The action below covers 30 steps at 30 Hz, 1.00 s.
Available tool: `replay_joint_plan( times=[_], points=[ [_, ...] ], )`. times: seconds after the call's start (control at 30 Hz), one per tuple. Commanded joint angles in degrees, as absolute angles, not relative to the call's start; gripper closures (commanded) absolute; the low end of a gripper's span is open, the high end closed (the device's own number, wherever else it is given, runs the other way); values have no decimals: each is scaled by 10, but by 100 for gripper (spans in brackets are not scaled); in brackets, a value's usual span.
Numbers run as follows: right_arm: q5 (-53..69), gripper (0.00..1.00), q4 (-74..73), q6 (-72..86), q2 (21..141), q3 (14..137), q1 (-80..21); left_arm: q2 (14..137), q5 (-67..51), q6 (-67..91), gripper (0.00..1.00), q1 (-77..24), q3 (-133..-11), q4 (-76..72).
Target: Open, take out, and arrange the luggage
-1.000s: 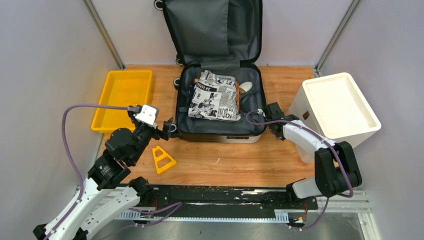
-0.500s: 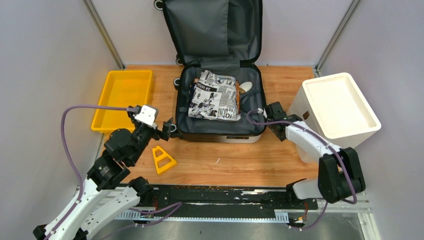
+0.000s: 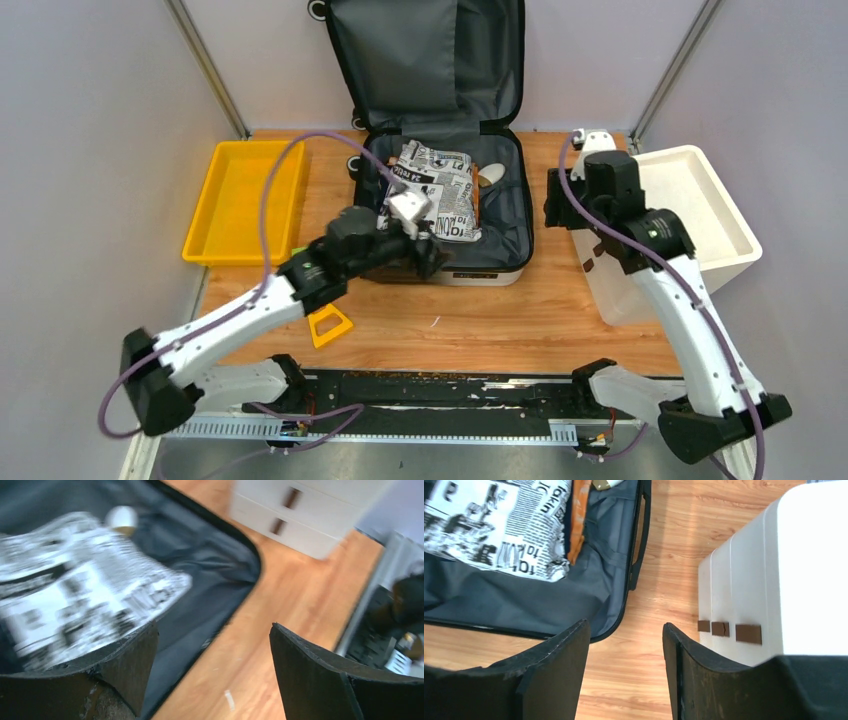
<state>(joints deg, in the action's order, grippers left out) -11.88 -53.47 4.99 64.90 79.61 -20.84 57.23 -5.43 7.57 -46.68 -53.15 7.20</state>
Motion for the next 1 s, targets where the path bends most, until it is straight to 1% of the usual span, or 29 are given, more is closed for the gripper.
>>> replay_joint_plan(
  times=[0.0, 0.07, 0.13, 0.17, 0.2, 0.23, 0.27, 0.37, 0.47, 0.57, 0.77, 0.83, 0.97],
  points=[
    [-111, 42, -612, 154, 590, 854, -209, 689, -70, 39, 11, -579, -582, -82],
    [-89, 41, -613, 185, 556, 873, -209, 760, -78, 25, 12, -603, -602, -149],
    [-62, 41, -602, 207, 518, 870, -209, 861, -98, 18, 13, -620, -633, -218],
    [-62, 40, -602, 220, 501, 869, -209, 886, -105, 14, 13, -625, -643, -239],
    [-70, 39, -602, 233, 483, 869, -209, 937, -111, 13, 14, -633, -665, -274],
    [-83, 39, -603, 248, 466, 872, -208, 962, -111, 10, 14, -637, -677, -288],
    [-92, 39, -602, 254, 451, 877, -208, 1011, -110, 8, 14, -642, -704, -311],
    [-96, 40, -605, 254, 419, 895, -209, 1100, -115, 9, 15, -649, -754, -383],
    [-115, 40, -615, 246, 396, 913, -208, 1197, -123, 10, 20, -651, -808, -439],
    [-111, 40, -615, 251, 373, 918, -209, 1258, -115, 1, 20, -653, -840, -501],
    [-53, 41, -615, 265, 352, 892, -208, 1370, -86, 14, 20, -652, -903, -545],
    [-37, 40, -615, 265, 348, 887, -209, 1398, -83, 27, 19, -652, -913, -573],
    [-29, 40, -614, 267, 342, 898, -209, 1437, -89, 29, 18, -651, -944, -583]
  ],
)
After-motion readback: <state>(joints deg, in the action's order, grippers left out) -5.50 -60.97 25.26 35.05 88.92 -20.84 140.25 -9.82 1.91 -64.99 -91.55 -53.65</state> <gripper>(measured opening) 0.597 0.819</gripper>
